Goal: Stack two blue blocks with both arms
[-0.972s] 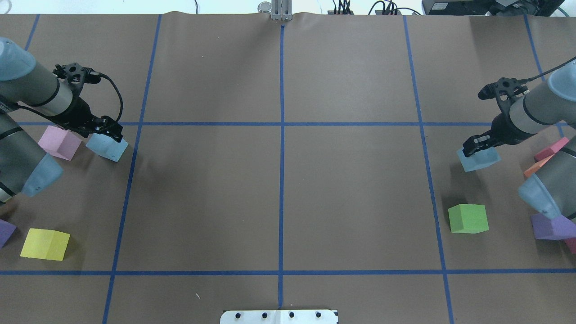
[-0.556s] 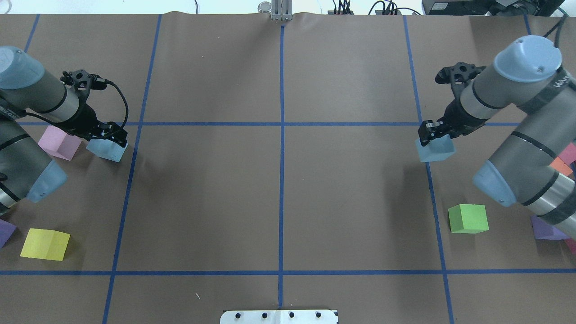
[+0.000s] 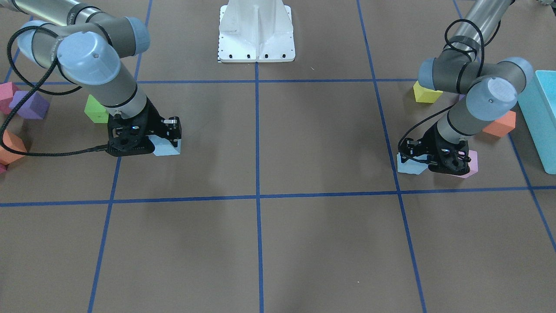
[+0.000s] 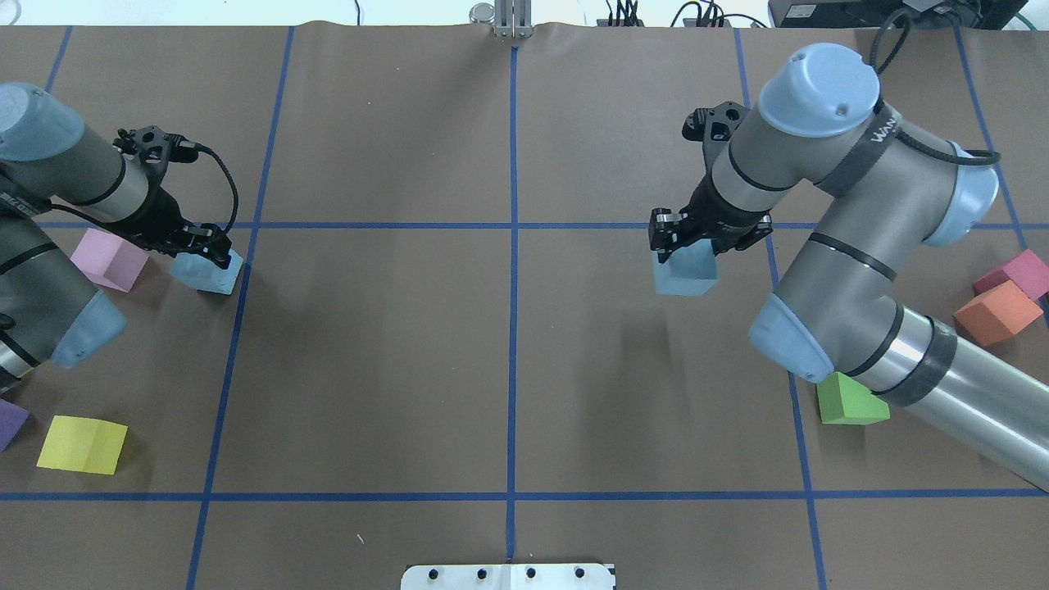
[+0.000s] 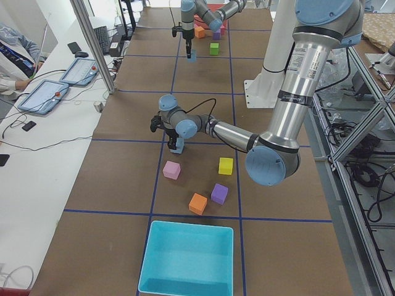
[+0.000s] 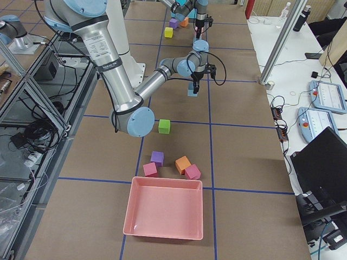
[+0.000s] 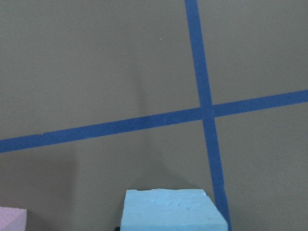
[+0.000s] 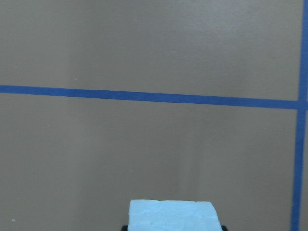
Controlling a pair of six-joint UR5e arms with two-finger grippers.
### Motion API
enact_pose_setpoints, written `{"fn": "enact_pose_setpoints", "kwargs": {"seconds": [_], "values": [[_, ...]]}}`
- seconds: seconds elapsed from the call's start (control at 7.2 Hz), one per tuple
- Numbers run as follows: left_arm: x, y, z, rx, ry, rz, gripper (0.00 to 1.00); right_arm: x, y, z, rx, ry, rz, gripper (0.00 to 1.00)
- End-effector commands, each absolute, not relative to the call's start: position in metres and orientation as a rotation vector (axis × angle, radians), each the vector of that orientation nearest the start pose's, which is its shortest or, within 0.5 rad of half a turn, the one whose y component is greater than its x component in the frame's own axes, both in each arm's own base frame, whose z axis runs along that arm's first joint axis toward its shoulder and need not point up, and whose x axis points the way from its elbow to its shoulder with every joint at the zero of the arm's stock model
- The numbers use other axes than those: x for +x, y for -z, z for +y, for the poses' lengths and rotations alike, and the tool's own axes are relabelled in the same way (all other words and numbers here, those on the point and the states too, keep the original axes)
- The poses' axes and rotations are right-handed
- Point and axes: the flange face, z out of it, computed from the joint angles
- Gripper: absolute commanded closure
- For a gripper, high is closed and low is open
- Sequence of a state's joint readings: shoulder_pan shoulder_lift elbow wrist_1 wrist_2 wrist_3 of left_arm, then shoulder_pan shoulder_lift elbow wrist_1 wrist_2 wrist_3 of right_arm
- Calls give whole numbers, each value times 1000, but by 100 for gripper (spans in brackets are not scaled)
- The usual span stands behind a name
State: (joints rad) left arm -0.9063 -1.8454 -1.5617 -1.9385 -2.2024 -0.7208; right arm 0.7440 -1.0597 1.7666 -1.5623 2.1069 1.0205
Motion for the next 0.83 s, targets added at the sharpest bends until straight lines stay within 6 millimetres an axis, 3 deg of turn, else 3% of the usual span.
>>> {"fn": "enact_pose_setpoints", "kwargs": {"seconds": [0.0, 0.14, 0.28, 0.42, 0.69], "values": [[321, -461, -534, 85, -143, 872, 35, -474, -227, -459, 4, -46, -880, 37], [317, -456, -535, 57, -127, 870, 37, -501, -208, -452, 6, -73, -880, 37], [320, -428, -540, 30, -88, 861, 37, -531, -191, -452, 12, -99, -869, 37], [326, -397, -548, 6, -62, 849, 37, -545, -182, -456, 11, -104, -866, 37], [331, -358, -555, -16, -37, 842, 37, -567, -185, -466, 26, -115, -837, 37]]}}
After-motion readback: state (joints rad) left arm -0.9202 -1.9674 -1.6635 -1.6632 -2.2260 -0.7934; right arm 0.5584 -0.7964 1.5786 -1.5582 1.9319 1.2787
